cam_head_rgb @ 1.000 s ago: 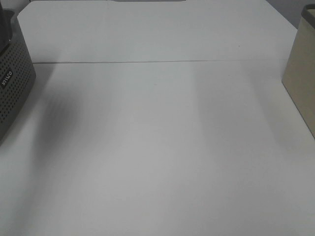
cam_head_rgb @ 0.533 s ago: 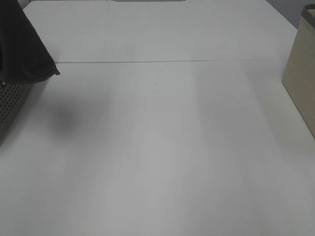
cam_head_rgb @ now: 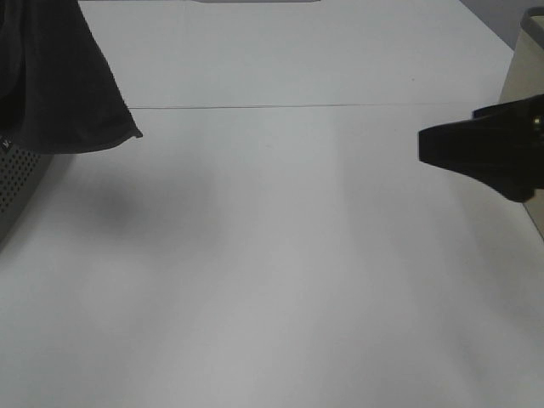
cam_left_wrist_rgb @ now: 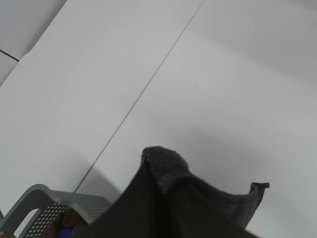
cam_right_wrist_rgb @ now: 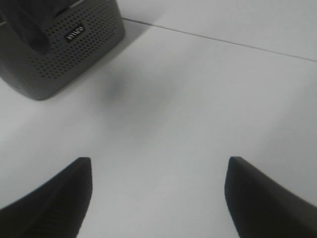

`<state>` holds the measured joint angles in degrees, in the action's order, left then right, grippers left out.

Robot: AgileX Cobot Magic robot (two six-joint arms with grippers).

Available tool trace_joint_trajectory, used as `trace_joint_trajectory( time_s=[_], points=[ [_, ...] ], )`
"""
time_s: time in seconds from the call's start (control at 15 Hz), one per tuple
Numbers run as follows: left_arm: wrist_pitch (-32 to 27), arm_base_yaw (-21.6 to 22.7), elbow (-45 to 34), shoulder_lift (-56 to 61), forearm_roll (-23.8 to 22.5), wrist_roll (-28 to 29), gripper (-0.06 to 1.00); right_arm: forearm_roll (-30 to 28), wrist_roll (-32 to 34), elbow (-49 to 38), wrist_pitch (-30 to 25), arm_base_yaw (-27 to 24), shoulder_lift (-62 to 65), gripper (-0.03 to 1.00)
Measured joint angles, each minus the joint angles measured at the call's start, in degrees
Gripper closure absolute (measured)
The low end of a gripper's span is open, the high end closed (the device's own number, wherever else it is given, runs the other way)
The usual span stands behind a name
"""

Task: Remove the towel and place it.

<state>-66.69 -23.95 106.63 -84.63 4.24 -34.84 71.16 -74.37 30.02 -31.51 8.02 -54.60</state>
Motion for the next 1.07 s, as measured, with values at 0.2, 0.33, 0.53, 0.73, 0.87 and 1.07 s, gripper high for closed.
trace_joint_trajectory(
  time_s=[0.2,0.33,0.53,0.73,0.87,1.07],
  points=[
    [-1.2,0.0,0.0,0.0,6.1,-0.1,0.94,19.9,-20.9,1.7,-10.7,0.7,-11.6,0.25],
    [-1.2,0.0,0.0,0.0,8.0,-0.1,0.94,25.8,-26.3,4.1,-13.0,6.8,-20.1,0.25],
    [-2.6,0.0,0.0,0.0,9.5,-0.1,0.94,26.9,-30.0,10.9,-7.8,16.7,-29.1,0.25],
    [-3.0,0.0,0.0,0.0,11.7,-0.1,0.94,27.6,-32.9,20.8,-3.3,23.9,-36.6,0.25],
    [-3.0,0.0,0.0,0.0,12.0,-0.1,0.94,27.7,-34.0,24.1,-3.0,26.5,-38.6,0.25],
    [-3.0,0.0,0.0,0.0,12.3,-0.1,0.94,27.7,-35.2,29.7,-0.2,31.2,-42.5,0.25]
  ],
)
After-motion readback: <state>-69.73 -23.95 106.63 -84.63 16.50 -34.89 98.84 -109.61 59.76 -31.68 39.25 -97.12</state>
